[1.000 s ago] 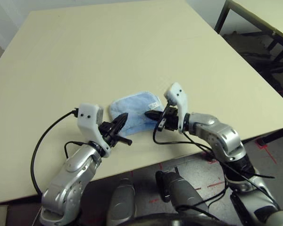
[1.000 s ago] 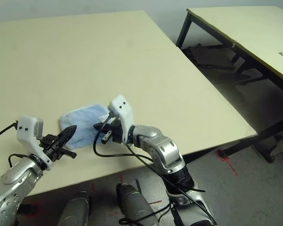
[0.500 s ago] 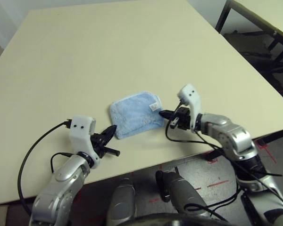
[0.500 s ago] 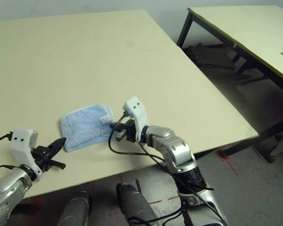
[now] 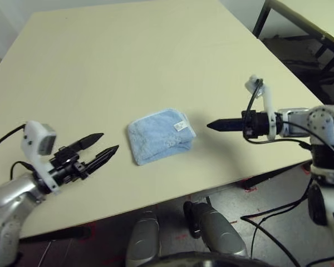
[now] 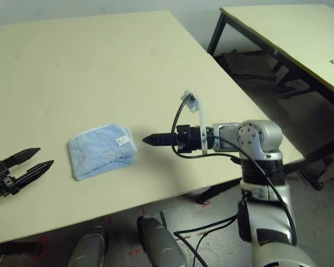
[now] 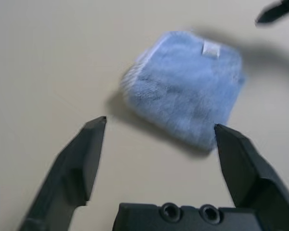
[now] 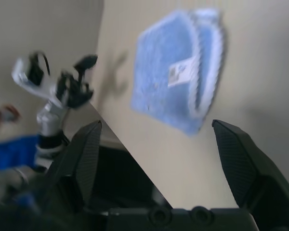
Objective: Fold the towel and set it aside.
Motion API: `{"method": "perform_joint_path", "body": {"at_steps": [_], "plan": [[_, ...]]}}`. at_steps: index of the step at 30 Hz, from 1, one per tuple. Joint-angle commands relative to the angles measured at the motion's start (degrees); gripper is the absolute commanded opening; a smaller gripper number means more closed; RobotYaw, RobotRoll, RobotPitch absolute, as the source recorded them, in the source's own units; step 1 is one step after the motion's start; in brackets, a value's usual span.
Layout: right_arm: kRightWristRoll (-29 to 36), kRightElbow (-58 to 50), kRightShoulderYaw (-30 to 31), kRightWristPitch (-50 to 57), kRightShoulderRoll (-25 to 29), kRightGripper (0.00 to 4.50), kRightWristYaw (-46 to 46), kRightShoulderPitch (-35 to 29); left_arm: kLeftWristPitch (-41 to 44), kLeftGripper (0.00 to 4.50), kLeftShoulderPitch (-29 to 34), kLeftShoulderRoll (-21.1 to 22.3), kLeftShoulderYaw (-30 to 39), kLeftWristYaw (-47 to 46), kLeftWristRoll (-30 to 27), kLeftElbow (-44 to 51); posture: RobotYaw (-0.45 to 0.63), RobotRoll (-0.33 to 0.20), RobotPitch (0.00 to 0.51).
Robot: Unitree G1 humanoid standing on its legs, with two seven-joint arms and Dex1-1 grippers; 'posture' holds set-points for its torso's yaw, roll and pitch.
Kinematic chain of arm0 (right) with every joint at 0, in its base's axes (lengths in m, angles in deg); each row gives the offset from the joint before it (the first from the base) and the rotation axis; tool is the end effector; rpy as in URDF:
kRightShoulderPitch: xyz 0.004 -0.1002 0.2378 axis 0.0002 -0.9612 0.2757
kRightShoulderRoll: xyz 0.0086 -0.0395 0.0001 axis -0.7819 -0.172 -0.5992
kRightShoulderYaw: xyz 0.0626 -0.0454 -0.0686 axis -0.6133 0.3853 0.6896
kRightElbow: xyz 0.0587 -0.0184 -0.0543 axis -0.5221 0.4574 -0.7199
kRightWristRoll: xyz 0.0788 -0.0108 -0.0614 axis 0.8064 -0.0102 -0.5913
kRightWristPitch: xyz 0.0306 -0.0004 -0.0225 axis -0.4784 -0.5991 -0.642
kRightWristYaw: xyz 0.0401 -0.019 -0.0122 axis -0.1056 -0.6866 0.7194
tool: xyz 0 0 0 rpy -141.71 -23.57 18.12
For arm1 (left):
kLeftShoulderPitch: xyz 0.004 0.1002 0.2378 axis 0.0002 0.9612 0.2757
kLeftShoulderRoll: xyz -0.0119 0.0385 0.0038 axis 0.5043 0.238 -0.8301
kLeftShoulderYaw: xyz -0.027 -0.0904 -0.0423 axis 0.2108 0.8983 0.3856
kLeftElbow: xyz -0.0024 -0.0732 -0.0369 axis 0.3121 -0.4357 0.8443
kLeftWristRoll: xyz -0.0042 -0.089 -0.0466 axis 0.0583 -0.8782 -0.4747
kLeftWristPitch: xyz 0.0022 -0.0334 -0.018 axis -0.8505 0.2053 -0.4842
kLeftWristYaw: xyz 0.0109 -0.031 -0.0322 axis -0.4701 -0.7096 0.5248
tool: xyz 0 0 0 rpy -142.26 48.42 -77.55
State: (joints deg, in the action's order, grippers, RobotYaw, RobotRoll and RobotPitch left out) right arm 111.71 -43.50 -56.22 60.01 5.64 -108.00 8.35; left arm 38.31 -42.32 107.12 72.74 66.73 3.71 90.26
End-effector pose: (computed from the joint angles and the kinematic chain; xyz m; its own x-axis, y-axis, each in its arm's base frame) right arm 0.2974 -0.2249 0.1758 0.2163 0.9443 -0.2481 -0.4458 0.3216 0.8353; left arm 0.1387 0.3370 0.1646 0.7294 -0.6472 -0.2214 0.6810 0.7175 0.1463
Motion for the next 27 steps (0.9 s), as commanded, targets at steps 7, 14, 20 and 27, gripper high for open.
{"method": "perform_joint_path", "body": {"at_steps": [7, 14, 20, 27], "plan": [[0.4, 19.2, 2.0, 2.3, -1.1, 4.50, 3.7, 8.1, -12.6, 4.43, -4.5, 6.6, 0.6, 11.9, 4.6, -10.9, -0.07, 0.000, 0.159], [-1.6, 23.5, 12.6, 2.3, 0.2, 4.50, 0.1, 8.9, -11.7, 4.43, -6.8, 7.1, -1.3, 11.1, 5.1, -9.8, -0.06, 0.000, 0.157], [-6.5, 29.1, 13.2, 0.5, -3.0, 4.50, -1.3, 11.2, -11.0, 4.43, -6.1, 6.5, -1.6, 10.2, 5.2, -7.6, -0.05, 0.000, 0.161], [-10.1, 35.1, 10.9, -2.2, -8.0, 4.50, -2.4, 14.7, -9.5, 4.43, -5.5, 6.4, -1.3, 9.5, 4.4, -5.9, -0.04, 0.000, 0.165]]}}
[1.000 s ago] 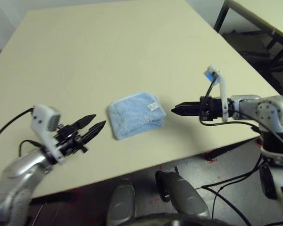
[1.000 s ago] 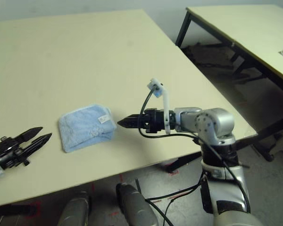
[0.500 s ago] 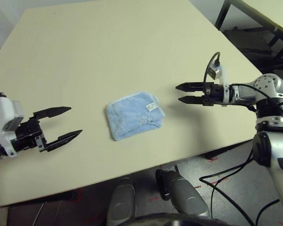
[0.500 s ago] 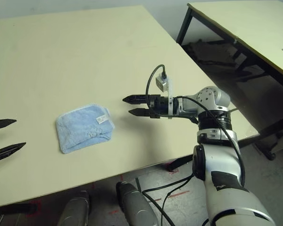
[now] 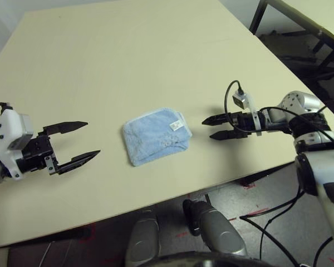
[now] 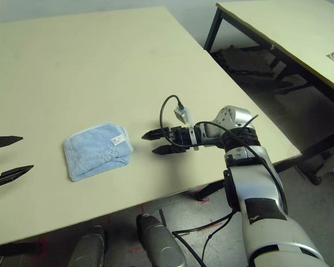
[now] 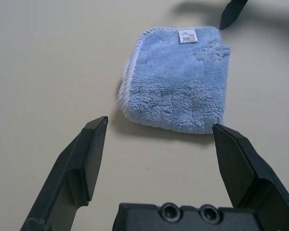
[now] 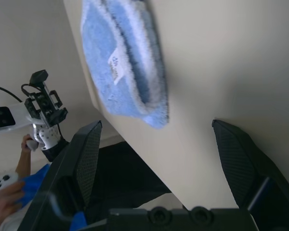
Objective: Fold the towel and set it aside.
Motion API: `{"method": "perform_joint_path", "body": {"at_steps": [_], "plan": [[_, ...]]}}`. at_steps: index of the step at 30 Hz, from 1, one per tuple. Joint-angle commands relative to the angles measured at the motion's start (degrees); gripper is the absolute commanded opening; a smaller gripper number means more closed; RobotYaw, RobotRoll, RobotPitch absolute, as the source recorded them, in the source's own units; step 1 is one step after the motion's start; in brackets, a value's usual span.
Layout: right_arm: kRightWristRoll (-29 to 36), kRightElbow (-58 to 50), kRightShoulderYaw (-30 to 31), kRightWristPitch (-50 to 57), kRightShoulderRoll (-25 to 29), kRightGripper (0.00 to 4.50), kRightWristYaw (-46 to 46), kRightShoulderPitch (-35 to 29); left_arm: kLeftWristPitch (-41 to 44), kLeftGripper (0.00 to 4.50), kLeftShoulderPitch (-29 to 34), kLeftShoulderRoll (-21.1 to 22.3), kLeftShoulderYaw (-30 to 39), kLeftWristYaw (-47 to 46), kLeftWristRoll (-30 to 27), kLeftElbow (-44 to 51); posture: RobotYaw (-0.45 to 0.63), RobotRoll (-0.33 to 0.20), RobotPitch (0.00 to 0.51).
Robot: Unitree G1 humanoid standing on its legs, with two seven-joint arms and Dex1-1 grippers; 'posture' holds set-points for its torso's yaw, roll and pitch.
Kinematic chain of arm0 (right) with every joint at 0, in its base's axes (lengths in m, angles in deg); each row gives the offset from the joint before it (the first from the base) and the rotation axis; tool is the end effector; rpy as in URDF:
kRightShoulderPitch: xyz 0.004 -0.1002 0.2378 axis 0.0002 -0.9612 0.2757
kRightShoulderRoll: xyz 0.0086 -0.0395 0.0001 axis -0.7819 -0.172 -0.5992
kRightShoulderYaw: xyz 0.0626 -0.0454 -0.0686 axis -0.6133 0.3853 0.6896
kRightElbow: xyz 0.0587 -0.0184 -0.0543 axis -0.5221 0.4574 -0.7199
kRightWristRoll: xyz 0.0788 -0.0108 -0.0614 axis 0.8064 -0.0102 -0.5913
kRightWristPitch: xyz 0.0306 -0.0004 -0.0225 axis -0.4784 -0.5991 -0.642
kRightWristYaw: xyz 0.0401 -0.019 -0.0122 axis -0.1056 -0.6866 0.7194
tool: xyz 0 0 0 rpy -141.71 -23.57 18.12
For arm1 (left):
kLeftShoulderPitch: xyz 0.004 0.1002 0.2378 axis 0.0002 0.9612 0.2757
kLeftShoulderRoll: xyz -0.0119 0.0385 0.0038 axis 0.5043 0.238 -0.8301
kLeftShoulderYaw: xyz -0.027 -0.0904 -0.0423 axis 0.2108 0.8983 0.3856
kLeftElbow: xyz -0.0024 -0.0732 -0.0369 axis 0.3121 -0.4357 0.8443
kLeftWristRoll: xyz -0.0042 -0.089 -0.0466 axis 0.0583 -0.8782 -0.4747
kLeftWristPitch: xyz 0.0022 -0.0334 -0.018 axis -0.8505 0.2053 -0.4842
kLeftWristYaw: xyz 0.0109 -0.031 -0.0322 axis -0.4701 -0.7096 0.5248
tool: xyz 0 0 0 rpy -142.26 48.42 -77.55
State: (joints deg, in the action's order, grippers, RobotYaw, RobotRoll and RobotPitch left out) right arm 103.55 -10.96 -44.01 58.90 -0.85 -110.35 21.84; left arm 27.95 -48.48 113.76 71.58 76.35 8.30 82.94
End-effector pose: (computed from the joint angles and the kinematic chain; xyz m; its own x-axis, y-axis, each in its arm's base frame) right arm 0.3249 -0.1945 0.1440 0.1009 0.9142 -0.3924 -0.1105 0.4023 0.9088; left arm 0.1562 0.3498 0.1924 0.6443 -0.7103 -0.2834 0.7599 0.5533 0.3412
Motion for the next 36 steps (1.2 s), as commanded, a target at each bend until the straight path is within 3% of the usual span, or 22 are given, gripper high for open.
{"method": "perform_joint_path", "body": {"at_steps": [1, 9, 16, 23, 32, 36], "plan": [[-2.5, 3.3, -1.7, -1.8, -2.2, 4.50, -0.1, 1.6, 1.0, 4.43, 0.7, -0.3, -0.2, -0.2, -0.3, 1.6, -0.04, 0.000, 0.165], [-6.2, 6.4, -3.4, -6.3, -6.5, 4.50, -1.4, 2.5, 2.4, 4.43, -0.3, -0.2, -0.8, -0.1, -0.7, 1.7, -0.06, 0.000, 0.176], [-8.0, 10.0, -9.8, -11.8, -13.3, 4.50, 3.2, 3.6, 3.8, 4.43, -3.3, -0.1, -2.8, -0.4, -1.2, 2.1, -0.07, 0.000, 0.179], [-10.5, 10.9, -10.2, -13.6, -17.2, 4.50, 4.5, 3.6, 4.0, 4.43, -4.8, 0.0, -3.5, 0.1, -1.1, 1.5, -0.07, 0.000, 0.183], [-15.3, 7.0, -1.9, -15.6, -18.7, 4.50, -2.6, 1.7, 3.4, 4.43, -4.7, -0.5, -3.2, -0.3, -0.8, 1.4, -0.06, 0.000, 0.181], [-15.3, 8.1, -4.1, -16.0, -18.9, 4.34, -1.7, 1.6, 3.2, 4.50, -4.4, -1.1, -3.4, -0.5, -0.8, 1.9, -0.06, 0.000, 0.182]]}}
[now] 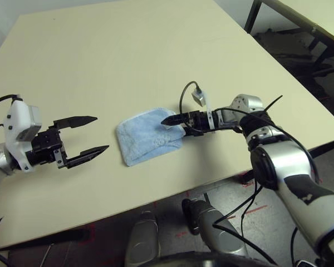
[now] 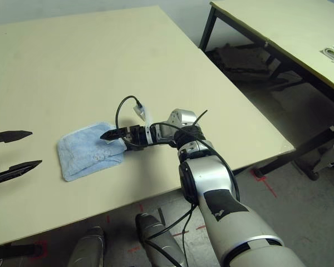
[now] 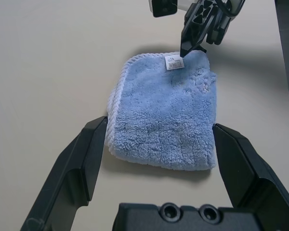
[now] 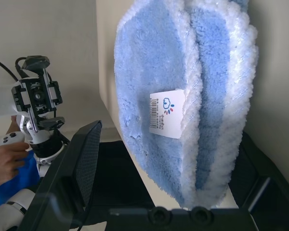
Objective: Fold the towel and set it aside.
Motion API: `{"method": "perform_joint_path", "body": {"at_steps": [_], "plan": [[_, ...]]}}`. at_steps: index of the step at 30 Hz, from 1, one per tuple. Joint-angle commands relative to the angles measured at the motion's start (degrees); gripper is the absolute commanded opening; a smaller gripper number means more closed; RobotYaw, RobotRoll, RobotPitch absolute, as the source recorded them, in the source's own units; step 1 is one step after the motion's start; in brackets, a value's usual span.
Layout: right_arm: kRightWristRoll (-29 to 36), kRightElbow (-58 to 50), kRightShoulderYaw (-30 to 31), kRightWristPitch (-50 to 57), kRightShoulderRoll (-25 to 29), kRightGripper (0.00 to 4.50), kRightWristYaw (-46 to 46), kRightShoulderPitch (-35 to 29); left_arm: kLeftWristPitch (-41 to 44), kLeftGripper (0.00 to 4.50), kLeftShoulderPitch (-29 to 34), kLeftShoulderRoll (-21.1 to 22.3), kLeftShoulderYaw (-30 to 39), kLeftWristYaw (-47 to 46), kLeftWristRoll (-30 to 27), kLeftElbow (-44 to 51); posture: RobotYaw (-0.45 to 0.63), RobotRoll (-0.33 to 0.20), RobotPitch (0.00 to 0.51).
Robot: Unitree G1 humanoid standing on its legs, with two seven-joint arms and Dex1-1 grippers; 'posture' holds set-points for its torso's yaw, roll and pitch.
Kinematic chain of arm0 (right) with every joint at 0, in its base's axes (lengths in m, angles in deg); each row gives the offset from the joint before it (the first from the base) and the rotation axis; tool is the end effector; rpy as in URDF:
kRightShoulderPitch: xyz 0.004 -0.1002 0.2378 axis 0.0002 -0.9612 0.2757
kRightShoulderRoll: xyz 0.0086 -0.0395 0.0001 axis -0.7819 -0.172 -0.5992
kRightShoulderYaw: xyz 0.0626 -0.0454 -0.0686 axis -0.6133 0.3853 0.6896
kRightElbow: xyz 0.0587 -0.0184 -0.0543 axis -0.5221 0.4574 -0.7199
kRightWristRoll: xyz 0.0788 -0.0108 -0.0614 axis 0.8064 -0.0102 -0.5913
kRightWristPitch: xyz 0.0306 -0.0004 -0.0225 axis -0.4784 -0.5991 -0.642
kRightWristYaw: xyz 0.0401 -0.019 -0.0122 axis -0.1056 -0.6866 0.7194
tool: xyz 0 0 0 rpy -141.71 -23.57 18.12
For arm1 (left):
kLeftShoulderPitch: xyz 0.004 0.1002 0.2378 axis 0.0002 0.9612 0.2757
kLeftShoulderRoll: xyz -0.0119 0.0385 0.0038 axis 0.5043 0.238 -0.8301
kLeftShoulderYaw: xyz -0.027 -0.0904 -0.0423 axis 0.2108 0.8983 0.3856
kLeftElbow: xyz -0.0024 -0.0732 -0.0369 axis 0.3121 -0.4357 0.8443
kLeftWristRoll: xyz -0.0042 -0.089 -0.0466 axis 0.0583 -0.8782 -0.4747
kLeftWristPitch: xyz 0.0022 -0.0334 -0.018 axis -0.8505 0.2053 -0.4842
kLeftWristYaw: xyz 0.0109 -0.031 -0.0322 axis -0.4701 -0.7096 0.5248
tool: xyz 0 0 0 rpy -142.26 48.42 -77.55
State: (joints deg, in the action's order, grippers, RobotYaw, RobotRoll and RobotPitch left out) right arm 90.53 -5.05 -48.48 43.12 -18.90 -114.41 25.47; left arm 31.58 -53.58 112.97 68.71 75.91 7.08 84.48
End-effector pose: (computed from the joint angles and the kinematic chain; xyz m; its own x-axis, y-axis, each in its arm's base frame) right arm 0.3375 -0.1064 0.1265 0.0225 0.9504 -0.3102 -0.3217 0.3007 0.8978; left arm 0.1701 0.3377 0.1958 0.6102 -0.7550 -0.2402 0.7837 0.5306 0.3230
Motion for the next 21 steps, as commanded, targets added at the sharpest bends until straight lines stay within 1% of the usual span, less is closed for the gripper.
{"method": "perform_joint_path", "body": {"at_steps": [1, 2, 3, 8, 13, 14, 21], "plan": [[-2.4, 2.4, 0.0, -0.4, -0.8, 4.18, 2.7, -2.1, -0.5, 4.50, 0.7, -0.5, -0.6, -0.1, 0.4, 0.4, -0.06, 0.000, 0.182], [-2.5, 2.8, -0.7, -0.6, -0.9, 4.01, 3.5, -2.1, -0.5, 4.50, 0.8, -0.6, -0.6, -0.1, 0.5, 0.5, -0.06, 0.000, 0.182], [-2.6, 3.1, -1.0, -0.7, -0.9, 3.75, 4.1, -2.1, -0.6, 4.50, 0.7, -0.7, -0.7, -0.1, 0.5, 0.6, -0.06, 0.000, 0.183], [-2.3, 4.3, -4.2, -1.0, -1.3, 1.81, 7.1, -2.0, -0.8, 4.50, 0.5, -0.9, -0.8, -0.1, 0.5, 0.5, -0.06, 0.000, 0.181], [-2.0, 4.8, -7.7, -1.0, -1.4, 0.18, 9.7, -1.8, -1.0, 4.50, 0.4, -1.2, -1.1, -0.1, 0.5, 0.5, -0.06, 0.000, 0.177], [-1.8, 5.1, -8.8, -1.0, -1.3, 0.01, 10.5, -1.7, -1.1, 4.50, 0.5, -1.2, -1.2, -0.1, 0.6, 0.4, -0.06, 0.000, 0.177], [2.5, 9.3, -21.3, -3.9, 1.2, 0.01, 20.8, 1.1, -1.8, 4.50, 0.7, -1.6, -1.5, 0.1, 0.8, 0.1, -0.07, 0.000, 0.170]]}}
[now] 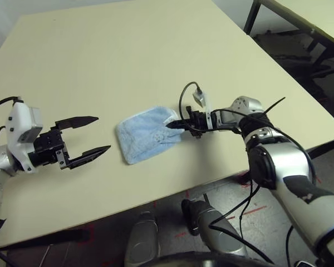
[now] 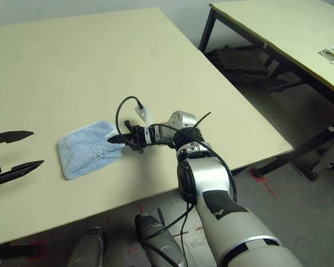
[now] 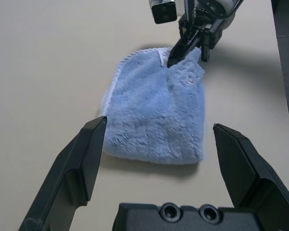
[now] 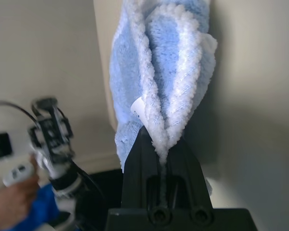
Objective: Fold the towel and set it aside.
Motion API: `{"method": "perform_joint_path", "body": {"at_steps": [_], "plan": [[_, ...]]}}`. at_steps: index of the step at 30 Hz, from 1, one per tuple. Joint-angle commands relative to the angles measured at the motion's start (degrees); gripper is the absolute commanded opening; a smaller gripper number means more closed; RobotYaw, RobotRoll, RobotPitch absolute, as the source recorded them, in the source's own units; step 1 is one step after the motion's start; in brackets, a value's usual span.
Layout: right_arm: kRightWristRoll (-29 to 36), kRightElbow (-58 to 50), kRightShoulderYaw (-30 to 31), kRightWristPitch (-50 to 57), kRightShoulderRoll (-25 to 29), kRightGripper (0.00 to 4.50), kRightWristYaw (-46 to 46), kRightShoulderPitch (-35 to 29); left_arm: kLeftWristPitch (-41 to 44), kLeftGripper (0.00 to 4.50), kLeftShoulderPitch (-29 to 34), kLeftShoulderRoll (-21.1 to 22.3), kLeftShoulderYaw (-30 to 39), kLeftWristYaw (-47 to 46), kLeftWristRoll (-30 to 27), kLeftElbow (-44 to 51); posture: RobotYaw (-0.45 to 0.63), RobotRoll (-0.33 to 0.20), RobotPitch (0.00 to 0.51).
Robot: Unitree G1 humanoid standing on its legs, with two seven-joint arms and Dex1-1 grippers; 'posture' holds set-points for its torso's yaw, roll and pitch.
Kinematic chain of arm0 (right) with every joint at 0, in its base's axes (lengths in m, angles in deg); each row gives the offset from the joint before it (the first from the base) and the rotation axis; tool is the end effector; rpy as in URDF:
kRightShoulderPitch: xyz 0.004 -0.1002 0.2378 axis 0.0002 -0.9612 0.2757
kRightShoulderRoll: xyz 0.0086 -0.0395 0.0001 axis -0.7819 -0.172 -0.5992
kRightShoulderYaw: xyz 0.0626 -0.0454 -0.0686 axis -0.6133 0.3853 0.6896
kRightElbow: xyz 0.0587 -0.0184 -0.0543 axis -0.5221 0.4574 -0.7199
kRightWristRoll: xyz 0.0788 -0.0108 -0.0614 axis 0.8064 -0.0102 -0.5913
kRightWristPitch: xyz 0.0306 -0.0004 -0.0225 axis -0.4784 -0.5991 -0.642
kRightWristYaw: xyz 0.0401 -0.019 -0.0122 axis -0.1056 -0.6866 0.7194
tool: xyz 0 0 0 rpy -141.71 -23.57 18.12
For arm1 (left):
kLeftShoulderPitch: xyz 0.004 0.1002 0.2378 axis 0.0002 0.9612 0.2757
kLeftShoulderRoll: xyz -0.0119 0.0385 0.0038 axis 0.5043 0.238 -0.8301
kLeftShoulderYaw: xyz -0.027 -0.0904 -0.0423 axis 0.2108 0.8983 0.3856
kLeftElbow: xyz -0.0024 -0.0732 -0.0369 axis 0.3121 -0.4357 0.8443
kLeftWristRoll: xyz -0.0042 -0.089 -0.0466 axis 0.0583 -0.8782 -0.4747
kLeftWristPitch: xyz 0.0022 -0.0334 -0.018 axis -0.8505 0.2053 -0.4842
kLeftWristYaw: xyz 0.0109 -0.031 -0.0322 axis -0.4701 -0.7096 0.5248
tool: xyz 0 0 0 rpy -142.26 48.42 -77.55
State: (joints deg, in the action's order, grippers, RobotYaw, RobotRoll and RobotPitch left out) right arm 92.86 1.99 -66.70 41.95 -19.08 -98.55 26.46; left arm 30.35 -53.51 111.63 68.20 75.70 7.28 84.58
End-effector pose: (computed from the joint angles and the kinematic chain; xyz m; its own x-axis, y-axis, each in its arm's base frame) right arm 0.3378 -0.1161 0.1208 0.2065 0.9390 -0.2752 -0.1499 0.3083 0.9394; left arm 0.1701 0.3356 0.1909 0.6085 -0.7620 -0.2213 0.7826 0.5303 0.3260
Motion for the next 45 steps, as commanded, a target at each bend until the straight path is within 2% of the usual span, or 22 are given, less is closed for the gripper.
{"method": "perform_joint_path", "body": {"at_steps": [1, 9, 17, 25, 45], "plan": [[0.7, 2.8, -4.6, -3.8, 2.0, 0.01, 6.5, 0.5, -0.7, 4.50, 0.6, -0.2, -1.0, 0.4, 0.7, -0.2, -0.07, 0.000, 0.170], [4.9, 6.7, -16.0, -18.0, 7.1, 0.01, 20.3, 2.9, -1.5, 4.50, -1.4, 0.2, -2.1, 0.6, 1.1, -2.4, -0.08, 0.000, 0.169], [6.1, 8.6, -23.2, -37.0, 13.2, 0.01, 31.3, 4.4, -1.4, 4.50, -3.5, 0.5, -1.8, 0.0, 1.7, -4.9, -0.08, 0.000, 0.170], [6.7, 9.6, -27.9, -51.1, 17.7, 0.01, 36.8, 5.3, -1.5, 4.50, -3.3, 0.7, -2.1, 0.2, 2.1, -4.8, -0.08, 0.000, 0.170], [9.4, 10.2, -33.0, -55.4, 17.3, 0.01, 40.0, 4.8, -1.6, 4.50, -3.9, 1.1, -1.8, -0.1, 2.1, -4.6, -0.08, 0.000, 0.169]]}}
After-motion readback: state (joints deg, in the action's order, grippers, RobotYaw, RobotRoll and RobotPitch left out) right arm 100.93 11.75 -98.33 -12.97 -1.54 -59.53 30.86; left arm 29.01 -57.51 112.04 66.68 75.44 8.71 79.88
